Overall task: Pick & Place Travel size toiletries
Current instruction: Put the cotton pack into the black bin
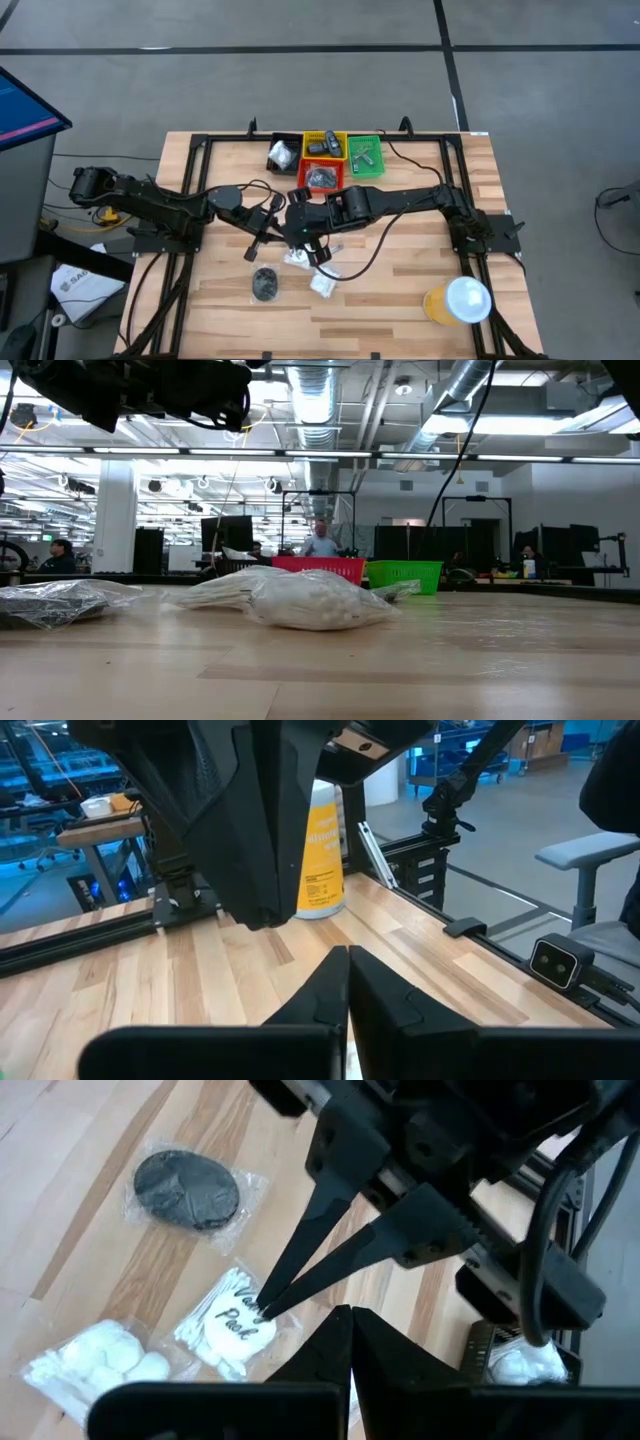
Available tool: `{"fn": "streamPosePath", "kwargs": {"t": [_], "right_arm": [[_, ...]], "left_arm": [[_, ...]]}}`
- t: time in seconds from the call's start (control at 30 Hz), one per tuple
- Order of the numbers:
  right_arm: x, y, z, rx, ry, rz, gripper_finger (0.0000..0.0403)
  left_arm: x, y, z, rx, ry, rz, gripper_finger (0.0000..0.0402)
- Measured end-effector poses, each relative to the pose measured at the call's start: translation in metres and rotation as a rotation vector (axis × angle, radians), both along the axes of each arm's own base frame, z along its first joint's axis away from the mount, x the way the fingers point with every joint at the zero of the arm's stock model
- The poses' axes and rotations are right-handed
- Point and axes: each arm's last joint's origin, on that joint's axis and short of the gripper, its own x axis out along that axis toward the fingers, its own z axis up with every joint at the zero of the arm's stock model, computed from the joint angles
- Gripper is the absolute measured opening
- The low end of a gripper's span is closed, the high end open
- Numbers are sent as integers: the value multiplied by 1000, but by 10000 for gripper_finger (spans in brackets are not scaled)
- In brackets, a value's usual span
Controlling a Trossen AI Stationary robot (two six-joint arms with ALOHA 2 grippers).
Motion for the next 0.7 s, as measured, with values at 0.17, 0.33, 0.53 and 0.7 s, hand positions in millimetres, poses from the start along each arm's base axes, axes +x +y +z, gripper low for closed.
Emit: {"fn": "streamPosePath", "kwargs": {"t": [0.17, 0.33, 0.53, 0.7], "right_arm": [[-1, 0, -1, 13, 18, -22, 0], [-3, -1, -3, 35, 35, -57, 0], [-8, -3, -6, 40, 93, -87, 0], [-12, -5, -8, 88, 128, -179, 0]], "left_arm": [[0, 0, -2, -14, 28, 2, 0], [-2, 1, -12, -23, 142, 38, 7], [3, 4, -29, -27, 251, 147, 40], [11, 8, -49, -11, 340, 262, 82]]}}
